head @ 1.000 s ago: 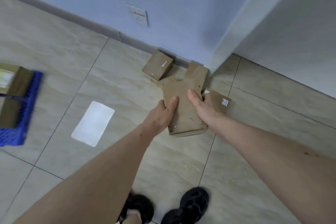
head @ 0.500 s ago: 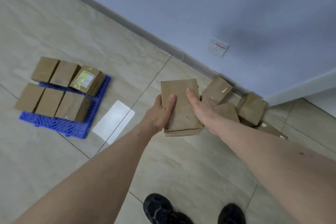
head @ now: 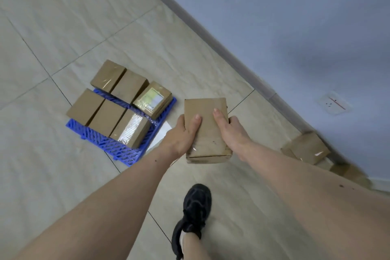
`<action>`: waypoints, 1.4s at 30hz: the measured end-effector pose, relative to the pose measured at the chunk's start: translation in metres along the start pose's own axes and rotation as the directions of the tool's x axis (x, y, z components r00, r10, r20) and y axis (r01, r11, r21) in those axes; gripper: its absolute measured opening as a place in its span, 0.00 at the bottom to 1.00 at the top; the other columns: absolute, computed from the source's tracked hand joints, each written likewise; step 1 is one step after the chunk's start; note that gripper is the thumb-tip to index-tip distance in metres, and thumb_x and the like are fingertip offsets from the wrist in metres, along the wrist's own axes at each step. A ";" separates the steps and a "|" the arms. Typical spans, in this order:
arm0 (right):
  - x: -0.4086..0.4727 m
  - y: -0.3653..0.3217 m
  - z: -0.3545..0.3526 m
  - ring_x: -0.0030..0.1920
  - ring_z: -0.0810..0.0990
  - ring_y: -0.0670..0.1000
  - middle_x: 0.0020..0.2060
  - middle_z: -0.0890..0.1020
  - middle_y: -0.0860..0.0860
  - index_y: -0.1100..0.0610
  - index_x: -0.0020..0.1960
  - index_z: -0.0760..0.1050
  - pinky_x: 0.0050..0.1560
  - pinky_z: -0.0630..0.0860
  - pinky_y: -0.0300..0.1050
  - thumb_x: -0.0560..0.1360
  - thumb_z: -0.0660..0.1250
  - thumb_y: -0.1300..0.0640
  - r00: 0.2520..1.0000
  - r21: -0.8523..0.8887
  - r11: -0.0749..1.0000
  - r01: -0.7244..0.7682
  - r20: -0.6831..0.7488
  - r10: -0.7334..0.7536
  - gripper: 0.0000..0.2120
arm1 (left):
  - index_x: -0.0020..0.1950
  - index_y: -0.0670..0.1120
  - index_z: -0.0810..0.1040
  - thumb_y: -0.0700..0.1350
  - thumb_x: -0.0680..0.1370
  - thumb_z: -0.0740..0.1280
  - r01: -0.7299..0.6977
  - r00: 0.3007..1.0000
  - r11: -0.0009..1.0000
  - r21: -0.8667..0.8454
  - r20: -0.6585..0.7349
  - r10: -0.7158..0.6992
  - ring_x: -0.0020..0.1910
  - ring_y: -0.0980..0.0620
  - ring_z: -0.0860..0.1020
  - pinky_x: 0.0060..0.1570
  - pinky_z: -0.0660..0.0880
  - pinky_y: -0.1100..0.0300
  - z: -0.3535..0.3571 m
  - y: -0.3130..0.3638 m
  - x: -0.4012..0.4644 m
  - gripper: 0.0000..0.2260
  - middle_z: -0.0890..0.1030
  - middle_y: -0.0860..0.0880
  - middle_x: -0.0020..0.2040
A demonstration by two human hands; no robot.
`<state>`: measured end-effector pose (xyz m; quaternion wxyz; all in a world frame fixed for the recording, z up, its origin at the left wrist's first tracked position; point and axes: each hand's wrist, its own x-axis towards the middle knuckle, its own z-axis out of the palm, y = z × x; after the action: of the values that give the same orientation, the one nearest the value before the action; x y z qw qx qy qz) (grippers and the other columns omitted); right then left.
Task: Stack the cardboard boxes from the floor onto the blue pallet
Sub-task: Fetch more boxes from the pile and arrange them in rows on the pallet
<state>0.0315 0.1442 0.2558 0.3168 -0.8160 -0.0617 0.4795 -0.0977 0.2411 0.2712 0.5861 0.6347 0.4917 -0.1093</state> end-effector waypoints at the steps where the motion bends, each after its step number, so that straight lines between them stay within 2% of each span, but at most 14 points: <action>1: 0.009 -0.011 0.009 0.52 0.79 0.54 0.52 0.78 0.51 0.55 0.59 0.69 0.59 0.75 0.55 0.70 0.56 0.25 1.000 -0.002 1.000 0.000 0.011 0.000 0.36 | 0.73 0.59 0.59 0.79 0.67 0.50 0.009 1.000 1.000 0.003 -0.005 -0.009 0.58 0.45 0.77 0.59 0.75 0.44 -0.014 0.002 0.008 0.40 0.75 0.51 0.62; 4: 0.034 -0.044 0.039 0.52 0.78 0.54 0.50 0.78 0.50 0.55 0.59 0.69 0.59 0.75 0.55 0.70 0.56 0.25 0.999 0.006 1.000 -0.018 0.040 0.017 0.36 | 0.75 0.55 0.58 0.74 0.73 0.51 0.022 0.999 1.000 0.022 -0.047 -0.021 0.61 0.44 0.74 0.62 0.72 0.45 -0.055 0.002 0.033 0.36 0.73 0.50 0.63; 7: 0.048 -0.070 0.069 0.53 0.78 0.54 0.50 0.78 0.50 0.56 0.60 0.69 0.60 0.75 0.55 0.70 0.56 0.25 0.996 0.015 0.998 -0.057 0.063 0.056 0.36 | 0.74 0.54 0.60 0.75 0.72 0.50 0.046 0.997 0.998 0.034 -0.066 -0.043 0.62 0.45 0.74 0.64 0.70 0.47 -0.091 -0.005 0.051 0.38 0.75 0.49 0.65; 10: 0.060 -0.095 0.099 0.53 0.79 0.55 0.52 0.79 0.51 0.55 0.60 0.69 0.59 0.75 0.55 0.69 0.56 0.24 0.993 0.025 0.996 -0.089 0.081 0.087 0.37 | 0.73 0.52 0.62 0.72 0.75 0.52 0.065 0.996 0.998 0.014 -0.062 -0.064 0.57 0.48 0.75 0.58 0.70 0.53 -0.126 -0.012 0.066 0.33 0.75 0.50 0.60; 12: 0.066 -0.115 0.120 0.52 0.79 0.55 0.52 0.79 0.52 0.55 0.61 0.69 0.59 0.76 0.55 0.70 0.57 0.25 0.991 0.035 0.994 -0.102 0.096 0.098 0.36 | 0.73 0.51 0.62 0.71 0.75 0.53 0.059 0.996 0.998 -0.001 -0.068 -0.059 0.55 0.49 0.75 0.55 0.70 0.55 -0.153 -0.016 0.075 0.33 0.75 0.50 0.62; 17: 0.087 -0.169 0.182 0.56 0.79 0.55 0.58 0.80 0.52 0.55 0.65 0.72 0.62 0.75 0.53 0.72 0.61 0.29 0.991 0.123 0.986 -0.110 0.087 0.099 0.35 | 0.72 0.53 0.66 0.70 0.75 0.54 0.046 0.995 0.999 0.005 -0.091 -0.046 0.59 0.50 0.75 0.62 0.70 0.54 -0.231 -0.027 0.111 0.31 0.76 0.54 0.62; 20: 0.102 -0.199 0.221 0.56 0.80 0.53 0.56 0.80 0.51 0.53 0.61 0.73 0.62 0.75 0.52 0.71 0.64 0.30 0.989 0.184 0.974 -0.135 0.088 0.121 0.31 | 0.70 0.55 0.68 0.72 0.73 0.57 0.021 0.997 0.999 0.030 -0.073 -0.019 0.61 0.51 0.75 0.64 0.70 0.53 -0.281 -0.034 0.141 0.32 0.77 0.55 0.61; 24: 0.122 -0.231 0.284 0.52 0.82 0.51 0.53 0.82 0.47 0.48 0.62 0.75 0.58 0.78 0.52 0.60 0.68 0.27 0.984 0.323 0.930 -0.177 0.073 0.162 0.37 | 0.67 0.60 0.70 0.71 0.69 0.62 0.014 1.000 0.999 0.033 -0.009 -0.014 0.57 0.53 0.79 0.60 0.75 0.50 -0.340 -0.050 0.182 0.30 0.79 0.57 0.59; 27: 0.142 -0.245 0.326 0.54 0.81 0.52 0.55 0.81 0.47 0.49 0.62 0.72 0.60 0.77 0.54 0.62 0.67 0.27 0.981 0.374 0.907 -0.194 0.078 0.178 0.36 | 0.68 0.57 0.70 0.71 0.68 0.63 0.051 0.999 0.998 0.044 -0.008 -0.051 0.57 0.50 0.78 0.60 0.75 0.50 -0.373 -0.066 0.212 0.32 0.78 0.54 0.60; 29: 0.158 -0.250 0.349 0.54 0.81 0.53 0.55 0.81 0.48 0.50 0.64 0.72 0.60 0.76 0.54 0.61 0.67 0.26 0.977 0.396 0.893 -0.214 0.073 0.201 0.40 | 0.67 0.53 0.70 0.69 0.71 0.63 0.082 0.997 0.995 0.061 -0.014 -0.081 0.57 0.50 0.78 0.60 0.75 0.50 -0.391 -0.077 0.233 0.30 0.78 0.54 0.58; 32: 0.181 -0.258 0.378 0.53 0.80 0.54 0.54 0.80 0.49 0.51 0.64 0.72 0.60 0.76 0.54 0.66 0.66 0.29 0.977 0.437 0.876 -0.204 0.036 0.210 0.35 | 0.63 0.52 0.71 0.68 0.71 0.64 0.083 0.996 0.992 0.093 -0.029 -0.081 0.54 0.51 0.79 0.59 0.75 0.51 -0.410 -0.091 0.261 0.28 0.79 0.54 0.54; 36: 0.212 -0.267 0.408 0.53 0.80 0.55 0.55 0.81 0.50 0.50 0.66 0.72 0.60 0.75 0.55 0.59 0.65 0.26 0.975 0.437 0.881 -0.182 -0.034 0.218 0.43 | 0.62 0.53 0.72 0.70 0.66 0.68 0.036 0.999 0.995 0.089 -0.019 -0.035 0.55 0.51 0.79 0.59 0.75 0.52 -0.426 -0.108 0.297 0.31 0.80 0.53 0.56; 40: 0.237 -0.268 0.425 0.50 0.81 0.53 0.51 0.81 0.48 0.50 0.59 0.73 0.59 0.76 0.54 0.63 0.67 0.30 0.976 0.453 0.877 -0.163 -0.055 0.210 0.33 | 0.60 0.52 0.74 0.67 0.69 0.69 0.008 0.999 0.994 0.105 -0.038 -0.004 0.53 0.51 0.80 0.59 0.76 0.52 -0.431 -0.120 0.331 0.27 0.81 0.52 0.55; 42: 0.246 -0.268 0.430 0.51 0.81 0.55 0.52 0.81 0.49 0.51 0.61 0.72 0.58 0.76 0.54 0.59 0.66 0.28 0.971 0.451 0.877 -0.168 -0.075 0.225 0.38 | 0.59 0.51 0.75 0.66 0.69 0.70 -0.005 0.999 0.994 0.109 -0.043 0.009 0.53 0.51 0.80 0.58 0.76 0.53 -0.432 -0.124 0.343 0.26 0.81 0.52 0.54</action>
<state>-0.1365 0.6534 0.0813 0.4462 -0.7533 0.1521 0.4585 -0.2111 0.7579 0.0719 0.5403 0.6696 0.4953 -0.1202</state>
